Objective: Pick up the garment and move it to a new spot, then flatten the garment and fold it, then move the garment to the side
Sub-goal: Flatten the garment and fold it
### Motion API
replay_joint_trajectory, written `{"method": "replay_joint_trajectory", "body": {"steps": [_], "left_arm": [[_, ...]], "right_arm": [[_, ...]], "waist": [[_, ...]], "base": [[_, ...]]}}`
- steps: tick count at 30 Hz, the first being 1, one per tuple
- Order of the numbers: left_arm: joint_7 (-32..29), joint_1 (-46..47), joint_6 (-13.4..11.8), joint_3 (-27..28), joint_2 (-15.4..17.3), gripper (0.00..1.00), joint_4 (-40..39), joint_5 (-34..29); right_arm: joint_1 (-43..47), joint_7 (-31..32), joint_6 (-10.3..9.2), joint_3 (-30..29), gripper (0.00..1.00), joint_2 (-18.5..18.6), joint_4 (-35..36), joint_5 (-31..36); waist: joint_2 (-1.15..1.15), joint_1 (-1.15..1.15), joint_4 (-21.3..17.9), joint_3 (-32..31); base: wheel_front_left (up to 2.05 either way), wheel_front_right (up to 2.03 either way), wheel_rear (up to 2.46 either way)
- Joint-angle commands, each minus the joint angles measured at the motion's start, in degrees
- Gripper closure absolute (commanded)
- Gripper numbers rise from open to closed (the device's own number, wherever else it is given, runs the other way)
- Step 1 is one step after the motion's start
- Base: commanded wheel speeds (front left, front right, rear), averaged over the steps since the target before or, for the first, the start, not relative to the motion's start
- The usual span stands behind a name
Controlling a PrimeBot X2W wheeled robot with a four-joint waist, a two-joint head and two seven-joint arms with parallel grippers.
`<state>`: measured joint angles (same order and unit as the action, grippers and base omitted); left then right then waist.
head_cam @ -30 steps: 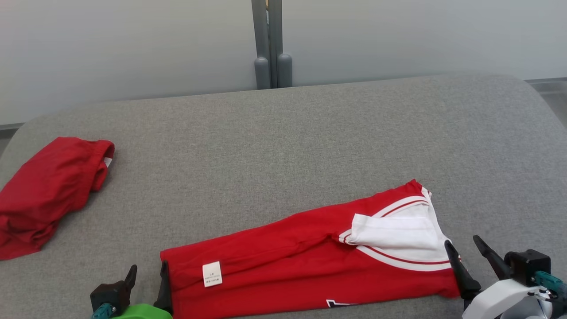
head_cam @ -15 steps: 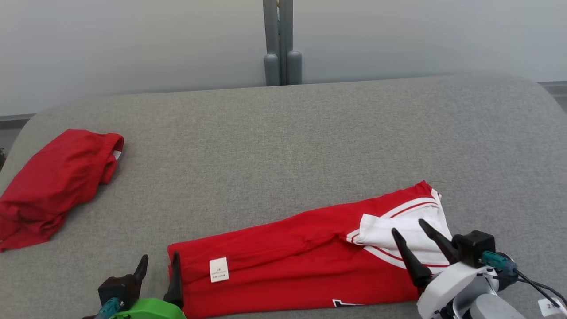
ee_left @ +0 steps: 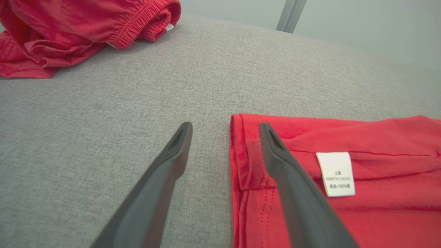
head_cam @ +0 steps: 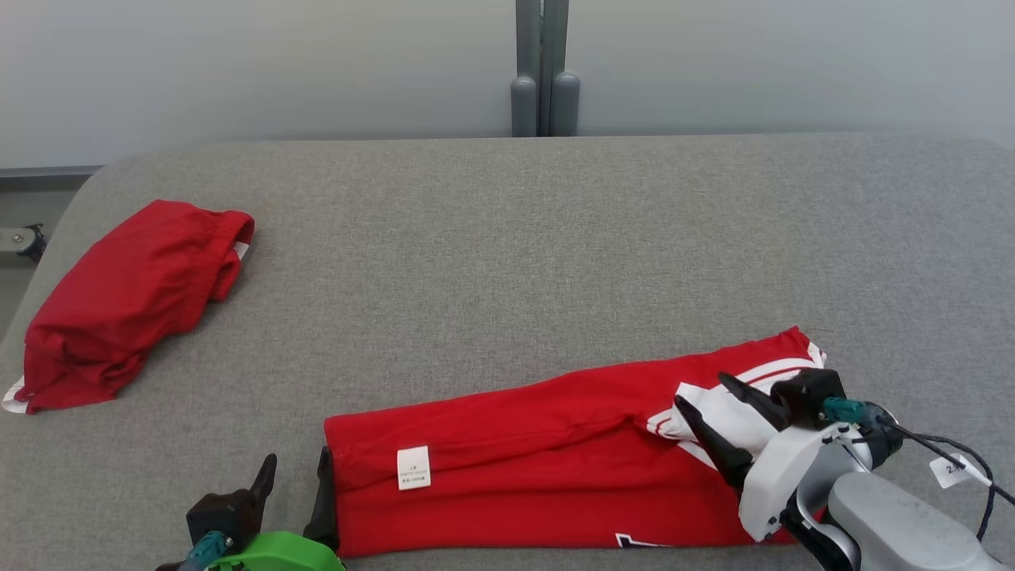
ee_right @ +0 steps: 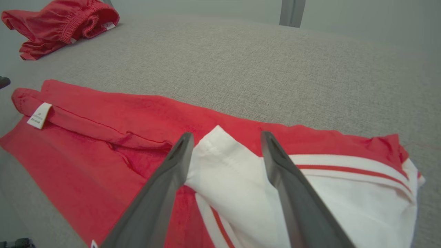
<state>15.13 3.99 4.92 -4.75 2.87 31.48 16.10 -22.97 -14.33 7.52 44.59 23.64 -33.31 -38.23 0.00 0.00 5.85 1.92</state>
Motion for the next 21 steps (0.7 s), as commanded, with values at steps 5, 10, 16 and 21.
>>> {"method": "replay_joint_trajectory", "body": {"steps": [5,10,16,21], "left_arm": [[-0.01,0.62,-0.4,-0.85,0.1,0.0,-0.38,0.84],[-0.01,1.15,-0.58,-1.7,0.1,0.0,-0.47,1.34],[-0.01,1.36,-0.8,-2.07,0.1,0.0,-0.61,1.91],[-0.01,1.61,-0.97,-1.92,0.1,0.0,-0.9,2.45]], "right_arm": [[-5.14,1.33,-0.08,6.57,0.0,2.72,-0.86,-5.1],[-9.43,3.25,-0.09,13.57,0.15,5.4,-0.5,-8.99],[-11.86,3.55,-0.08,18.58,0.97,6.47,-0.98,-12.46],[-13.11,2.43,-0.09,22.02,1.0,7.09,-0.95,-15.82]], "waist": [[0.0,0.0,0.42,0.77],[0.0,0.0,0.69,1.35],[0.0,0.0,1.04,1.73],[0.0,0.0,0.91,2.18]], "base": [[0.0,0.0,0.0],[0.0,0.0,0.0],[0.0,0.0,0.0],[0.0,0.0,0.0]]}}
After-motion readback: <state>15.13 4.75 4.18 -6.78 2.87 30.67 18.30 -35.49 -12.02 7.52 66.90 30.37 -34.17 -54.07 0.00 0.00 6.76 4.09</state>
